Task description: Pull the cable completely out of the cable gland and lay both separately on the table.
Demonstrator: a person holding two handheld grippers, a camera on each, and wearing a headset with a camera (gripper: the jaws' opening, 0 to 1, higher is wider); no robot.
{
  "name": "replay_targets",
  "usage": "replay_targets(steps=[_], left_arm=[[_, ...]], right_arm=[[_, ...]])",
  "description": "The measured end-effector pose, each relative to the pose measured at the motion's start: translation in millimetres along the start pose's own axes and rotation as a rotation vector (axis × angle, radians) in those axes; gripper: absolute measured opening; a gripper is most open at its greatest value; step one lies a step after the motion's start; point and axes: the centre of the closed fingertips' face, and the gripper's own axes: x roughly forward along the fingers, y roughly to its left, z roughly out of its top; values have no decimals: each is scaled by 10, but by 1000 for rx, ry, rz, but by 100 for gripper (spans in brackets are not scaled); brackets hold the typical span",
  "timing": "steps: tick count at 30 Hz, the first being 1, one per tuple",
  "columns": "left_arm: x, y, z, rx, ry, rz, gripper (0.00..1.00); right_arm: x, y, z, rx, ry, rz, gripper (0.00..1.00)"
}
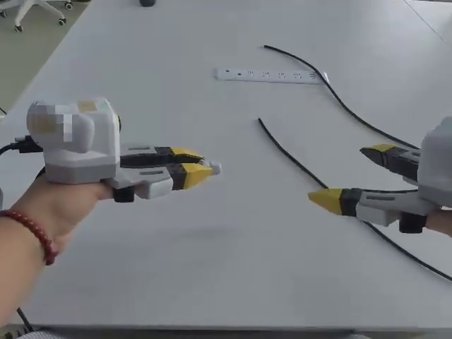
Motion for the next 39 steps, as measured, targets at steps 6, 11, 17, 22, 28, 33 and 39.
replay_targets(steps=[6,11,17,22,28,33,39], left_arm=[[25,24,-9,26,16,13,15],[151,148,-80,48,33,35,15],[395,345,-237,68,77,78,15],[543,489,-359,56,112,131,15],[681,612,-589,52,157,168,15],[714,627,-675,47,174,169,15],[704,626,-771,39,191,170,15]], right_arm=[[-178,12,15,-4,-10,-24,77],[-253,39,-81,8,1,-37,77],[-309,32,-131,18,9,-49,76],[-334,1,-122,15,15,-57,76],[-355,-57,-196,20,33,-65,76],[-379,-106,-227,14,43,-71,76],[-387,-145,-214,16,38,-75,75]])
